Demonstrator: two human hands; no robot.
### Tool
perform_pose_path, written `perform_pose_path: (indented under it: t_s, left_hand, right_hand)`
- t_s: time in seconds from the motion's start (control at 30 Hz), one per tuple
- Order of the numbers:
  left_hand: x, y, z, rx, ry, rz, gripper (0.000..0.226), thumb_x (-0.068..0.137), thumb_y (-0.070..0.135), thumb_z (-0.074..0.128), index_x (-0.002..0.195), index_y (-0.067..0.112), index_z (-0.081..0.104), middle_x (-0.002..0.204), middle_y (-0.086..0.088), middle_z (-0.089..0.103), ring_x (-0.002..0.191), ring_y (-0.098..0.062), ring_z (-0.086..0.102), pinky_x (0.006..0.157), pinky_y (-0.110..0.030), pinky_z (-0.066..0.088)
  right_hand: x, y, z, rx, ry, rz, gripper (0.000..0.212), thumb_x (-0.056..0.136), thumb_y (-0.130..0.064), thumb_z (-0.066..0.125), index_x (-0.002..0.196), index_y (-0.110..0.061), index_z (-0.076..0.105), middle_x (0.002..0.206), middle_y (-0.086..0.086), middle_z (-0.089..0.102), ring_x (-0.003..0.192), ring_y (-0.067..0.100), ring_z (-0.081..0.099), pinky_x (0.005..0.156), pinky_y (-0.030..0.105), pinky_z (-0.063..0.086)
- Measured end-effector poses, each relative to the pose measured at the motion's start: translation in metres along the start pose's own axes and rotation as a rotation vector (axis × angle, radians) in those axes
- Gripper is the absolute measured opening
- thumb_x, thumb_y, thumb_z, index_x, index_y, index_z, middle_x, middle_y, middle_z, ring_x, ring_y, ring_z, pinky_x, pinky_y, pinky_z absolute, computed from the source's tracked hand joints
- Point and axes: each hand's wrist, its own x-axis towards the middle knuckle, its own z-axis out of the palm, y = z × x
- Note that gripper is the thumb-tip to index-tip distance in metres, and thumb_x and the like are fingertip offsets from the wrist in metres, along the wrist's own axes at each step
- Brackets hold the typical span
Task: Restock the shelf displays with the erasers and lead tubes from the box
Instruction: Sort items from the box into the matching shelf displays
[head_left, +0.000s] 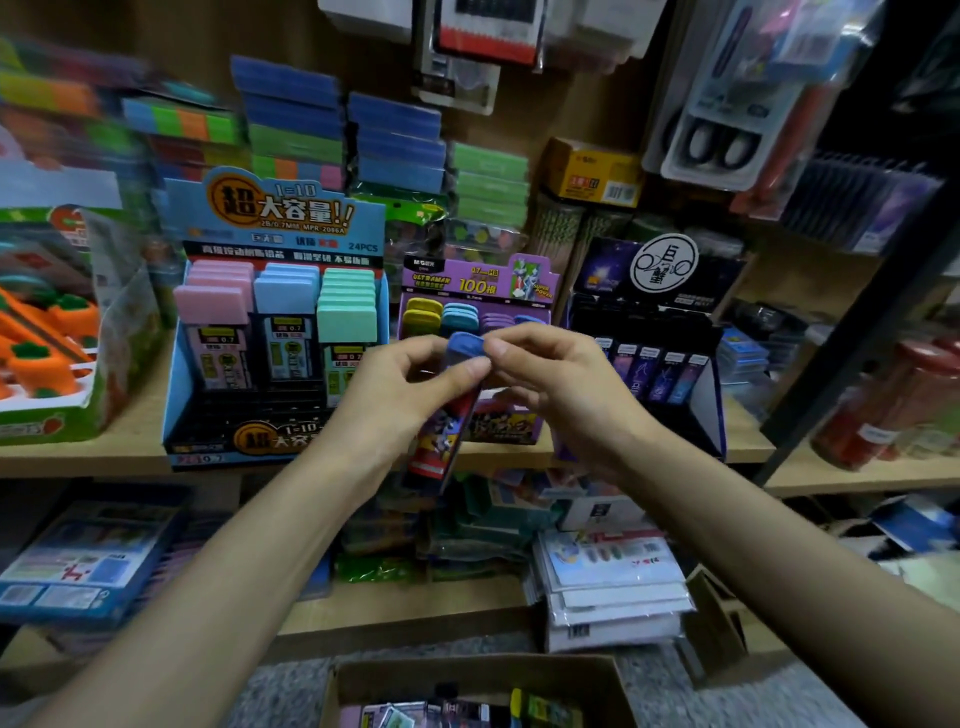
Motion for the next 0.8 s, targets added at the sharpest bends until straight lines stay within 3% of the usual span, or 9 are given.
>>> perform_pose_path:
  t_s: [0.1,0.2,0.3,0.57,0.73,0.8]
  left_hand:
    - [0.001,-0.004,0.010,0.259,-0.051,0.092,0.023,0.079,0.033,0.069,0.102,0.028,0.067,0.097,0.008,0.070,0.095,-0.007,0.064,0.082,-0.029,0.049]
    - [-0.001,-0.013,0.011,0.824,-0.069,0.224,0.048,0.085,0.043,0.060,0.127,0.024,0.050,0.119,0.008,0.050,0.111,-0.009,0.049,0.091,-0.031,0.043]
    - [-0.002,-0.027,0.009,1.105,-0.138,0.253,0.059,0.091,0.044,0.052,0.142,0.021,0.034,0.139,0.005,0.038,0.127,-0.014,0.037,0.103,-0.032,0.036]
    - [0.000,-0.043,0.000,1.162,-0.203,0.165,0.056,0.093,0.039,0.051,0.143,0.022,0.031,0.141,0.003,0.040,0.132,-0.014,0.033,0.106,-0.034,0.035]
    - [0.000,-0.043,-0.001,1.157,-0.219,0.176,0.056,0.092,0.038,0.052,0.142,0.022,0.032,0.139,0.004,0.040,0.131,-0.013,0.031,0.102,-0.034,0.038]
    - [0.001,-0.043,-0.002,1.147,-0.221,0.184,0.056,0.092,0.038,0.052,0.141,0.022,0.032,0.138,0.005,0.041,0.130,-0.013,0.031,0.102,-0.034,0.038]
  right_hand:
    - [-0.002,-0.003,-0.019,-0.185,0.035,-0.077,0.011,0.089,-0.006,0.059,0.083,-0.012,0.067,0.069,0.001,0.067,0.060,0.007,0.064,0.055,0.017,0.050]
    - [0.008,-0.009,-0.043,-0.351,0.181,-0.154,0.015,0.089,-0.005,0.060,0.081,-0.016,0.067,0.071,0.001,0.067,0.058,0.005,0.063,0.056,0.017,0.051]
    - [0.024,-0.014,-0.067,-0.415,0.328,-0.202,0.019,0.090,-0.006,0.059,0.079,-0.020,0.066,0.074,-0.001,0.067,0.062,0.005,0.064,0.061,0.019,0.053]
    - [0.059,-0.012,-0.084,-0.711,0.375,-0.326,0.011,0.090,-0.012,0.060,0.095,-0.011,0.070,0.083,0.001,0.068,0.075,0.009,0.066,0.068,0.018,0.055]
    - [0.060,-0.004,-0.078,-1.014,0.264,-0.458,0.020,0.090,-0.016,0.062,0.102,-0.004,0.070,0.096,0.009,0.071,0.087,0.020,0.066,0.079,0.023,0.048]
    - [0.062,0.005,-0.075,-1.160,0.221,-0.452,0.022,0.089,-0.020,0.062,0.103,-0.006,0.071,0.100,0.010,0.070,0.093,0.024,0.063,0.082,0.031,0.048]
